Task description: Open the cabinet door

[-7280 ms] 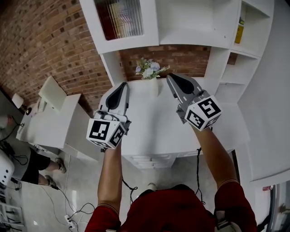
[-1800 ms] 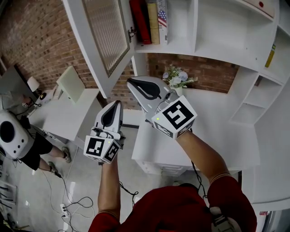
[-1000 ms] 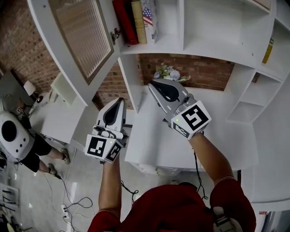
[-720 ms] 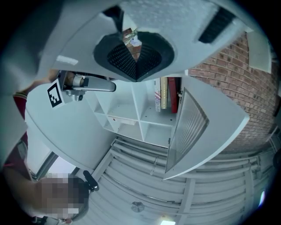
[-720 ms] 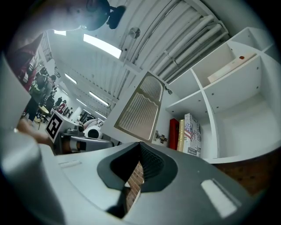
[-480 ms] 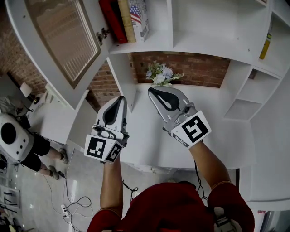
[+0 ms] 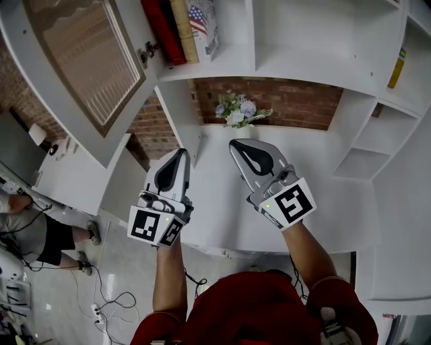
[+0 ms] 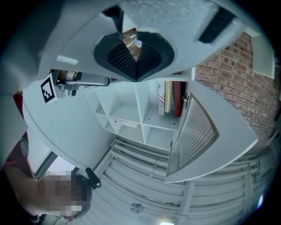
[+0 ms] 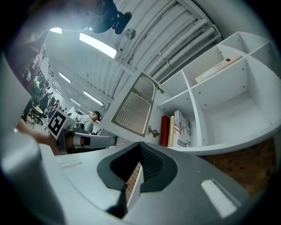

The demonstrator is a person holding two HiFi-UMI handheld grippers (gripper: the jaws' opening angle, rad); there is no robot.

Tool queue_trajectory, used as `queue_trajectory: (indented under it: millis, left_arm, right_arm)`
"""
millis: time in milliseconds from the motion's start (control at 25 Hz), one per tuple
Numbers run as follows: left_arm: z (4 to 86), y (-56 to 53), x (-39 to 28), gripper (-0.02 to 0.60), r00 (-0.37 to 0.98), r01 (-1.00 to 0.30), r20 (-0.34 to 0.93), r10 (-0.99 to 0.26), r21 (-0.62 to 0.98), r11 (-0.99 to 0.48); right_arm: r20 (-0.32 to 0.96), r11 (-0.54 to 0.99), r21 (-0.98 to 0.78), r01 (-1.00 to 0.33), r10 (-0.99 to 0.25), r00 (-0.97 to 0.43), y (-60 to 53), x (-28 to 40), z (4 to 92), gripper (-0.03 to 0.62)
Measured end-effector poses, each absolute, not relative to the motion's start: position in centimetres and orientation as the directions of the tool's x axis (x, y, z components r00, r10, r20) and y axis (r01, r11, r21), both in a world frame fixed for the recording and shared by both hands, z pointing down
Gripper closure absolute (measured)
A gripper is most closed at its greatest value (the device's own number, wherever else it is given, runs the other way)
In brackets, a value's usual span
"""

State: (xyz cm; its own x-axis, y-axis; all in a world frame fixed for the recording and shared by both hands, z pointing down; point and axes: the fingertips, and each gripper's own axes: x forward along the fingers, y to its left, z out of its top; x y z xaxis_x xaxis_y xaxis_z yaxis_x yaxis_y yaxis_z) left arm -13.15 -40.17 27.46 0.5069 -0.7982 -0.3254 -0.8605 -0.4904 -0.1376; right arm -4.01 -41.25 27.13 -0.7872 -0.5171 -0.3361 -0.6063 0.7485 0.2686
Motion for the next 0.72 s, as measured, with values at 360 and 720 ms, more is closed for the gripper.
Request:
queue_trajectory:
  millis: [360, 720]
  left_arm:
    - [28.3, -40.5, -13.3, 0.581, 0.512, -0.858, -0.308, -0.802, -0.147, -0.492]
    - [28.6, -40.5, -13.6, 0.581, 0.516, -0.856, -0.303, -0.801, -0.142, -0.497]
  right_arm:
    - [-0.323, 0.722, 0.297, -0.625, -0.54, -0.777, -41.7, -4.2, 28.1, 0.582]
    - [-0.299, 0.73, 0.277, -0.625, -0.553, -0.778, -41.8, -4.2, 29.2, 0.582]
